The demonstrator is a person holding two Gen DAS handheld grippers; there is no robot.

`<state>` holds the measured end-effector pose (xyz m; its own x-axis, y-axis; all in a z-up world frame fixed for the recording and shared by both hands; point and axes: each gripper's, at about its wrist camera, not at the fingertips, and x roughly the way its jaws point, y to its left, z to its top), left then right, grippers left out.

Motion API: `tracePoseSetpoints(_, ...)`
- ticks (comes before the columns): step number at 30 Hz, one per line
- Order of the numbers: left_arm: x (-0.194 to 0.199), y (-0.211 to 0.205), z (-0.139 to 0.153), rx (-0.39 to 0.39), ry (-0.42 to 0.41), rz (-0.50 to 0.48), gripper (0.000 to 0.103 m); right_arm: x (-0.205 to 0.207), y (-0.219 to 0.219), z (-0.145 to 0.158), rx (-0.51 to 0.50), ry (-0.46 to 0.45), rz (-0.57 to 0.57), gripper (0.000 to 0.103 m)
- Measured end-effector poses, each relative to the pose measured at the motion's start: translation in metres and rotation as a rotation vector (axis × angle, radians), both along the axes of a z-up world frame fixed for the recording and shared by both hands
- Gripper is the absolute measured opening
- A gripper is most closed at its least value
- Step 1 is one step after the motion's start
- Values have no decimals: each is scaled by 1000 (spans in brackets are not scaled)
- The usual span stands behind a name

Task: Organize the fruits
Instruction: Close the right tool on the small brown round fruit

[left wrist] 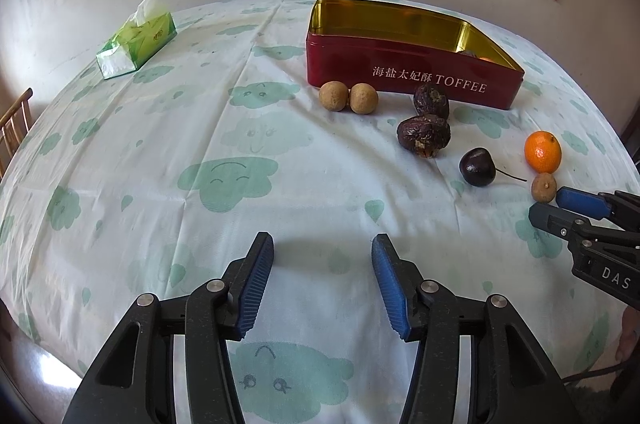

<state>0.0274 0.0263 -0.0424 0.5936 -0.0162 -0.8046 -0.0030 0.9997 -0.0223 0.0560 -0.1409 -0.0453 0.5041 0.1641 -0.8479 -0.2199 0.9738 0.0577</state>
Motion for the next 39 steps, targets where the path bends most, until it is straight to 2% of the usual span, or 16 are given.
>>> tracePoseSetpoints(13,13,-2,-1,5,-6,-6,55,5,4,0,-6,-24,6,24)
tracePoseSetpoints(21,17,-6,-2,1,-15,-15,55,0,-2,0,3,-21,-11,24)
tracePoseSetpoints(26,23,-12,-3,1,-18,-29,55,-1,-20,-1,5,-17,-62,24)
tracePoseSetpoints(39,45,-39,1,-22,-17,-107,55,4,-51,-3,38,-15,-143,24)
